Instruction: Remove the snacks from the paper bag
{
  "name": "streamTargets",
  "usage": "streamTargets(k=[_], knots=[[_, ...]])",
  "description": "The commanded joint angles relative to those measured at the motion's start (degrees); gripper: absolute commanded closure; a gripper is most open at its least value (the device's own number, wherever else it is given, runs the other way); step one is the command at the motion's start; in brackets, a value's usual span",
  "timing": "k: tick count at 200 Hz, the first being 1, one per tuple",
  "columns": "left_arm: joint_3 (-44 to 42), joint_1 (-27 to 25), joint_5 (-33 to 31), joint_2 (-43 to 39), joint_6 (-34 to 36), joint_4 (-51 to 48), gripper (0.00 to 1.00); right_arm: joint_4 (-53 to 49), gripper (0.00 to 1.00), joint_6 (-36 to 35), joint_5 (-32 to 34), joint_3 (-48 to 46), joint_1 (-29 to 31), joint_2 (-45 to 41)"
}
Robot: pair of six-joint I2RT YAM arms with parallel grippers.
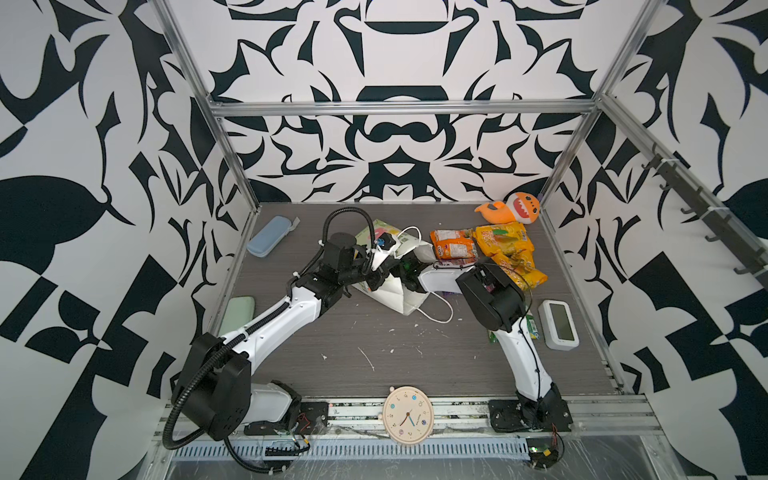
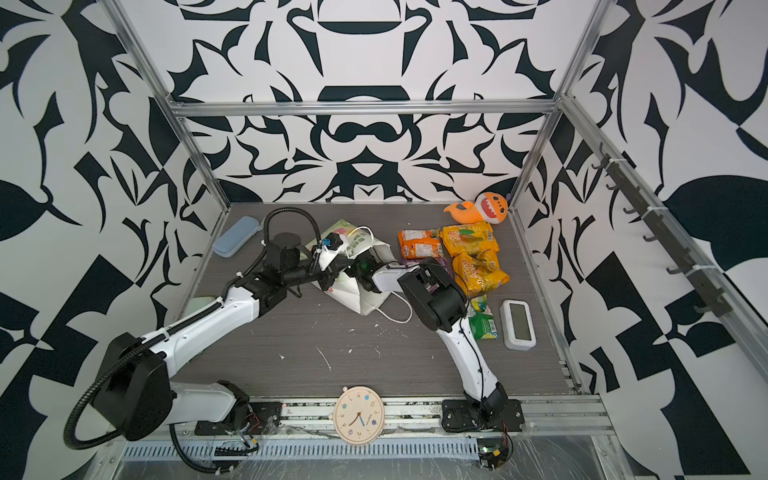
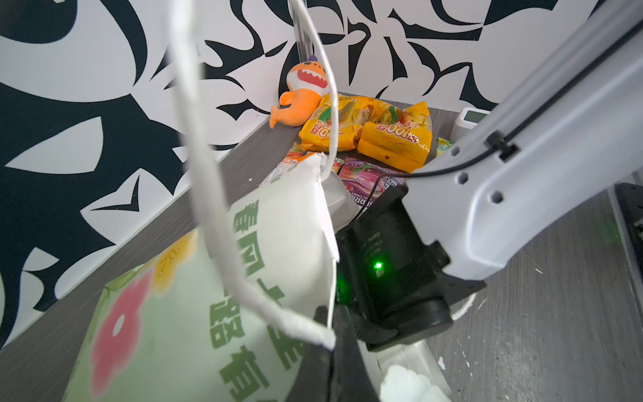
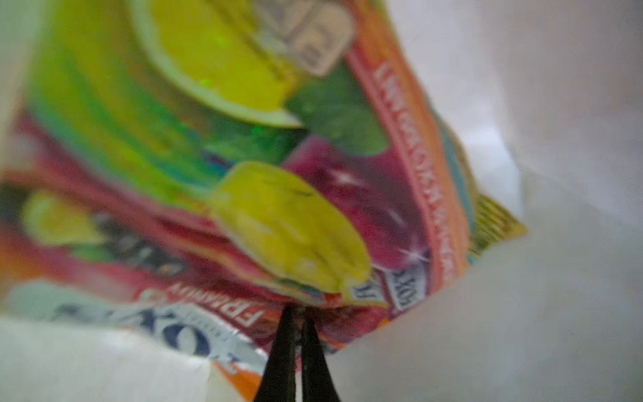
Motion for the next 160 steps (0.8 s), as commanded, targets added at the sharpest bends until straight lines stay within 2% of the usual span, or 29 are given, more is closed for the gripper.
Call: streamTargets(k=[1, 81, 116, 136, 149, 160], knots=[[-1.16, -0.35, 0.67, -1.10, 0.50, 2.19, 1.00, 6.73, 1.00, 0.41, -0.90, -3.36, -0.06, -6.16], [-0.59, -0.29, -1.90, -0.70, 2.08, -0.86, 1.00, 12.60, 1.00, 1.34, 0.42, -17.89, -0.12, -19.02], [-0.07, -0.34, -2.44, -0.46, 2.52, -1.52, 1.00, 11.42, 1.00, 1.46, 1.64, -22.76, -0.04, -24.31], [-0.19, -0.31, -2.36, -0.74, 2.41, -1.30, 1.00, 4.28, 1.00, 0.18, 5.74, -22.02, 0.16, -25.30], [-0.26, -0.28, -2.01, -0.86, 2.37, -0.70, 1.00, 3.75, 0.85, -0.85, 6.48, -20.85, -0.07, -23.57], [0.02, -0.33, -1.59, -0.97, 2.52, -0.69, 1.00, 6.28, 0.79, -0.96, 6.43, -20.23, -0.48, -21.73]])
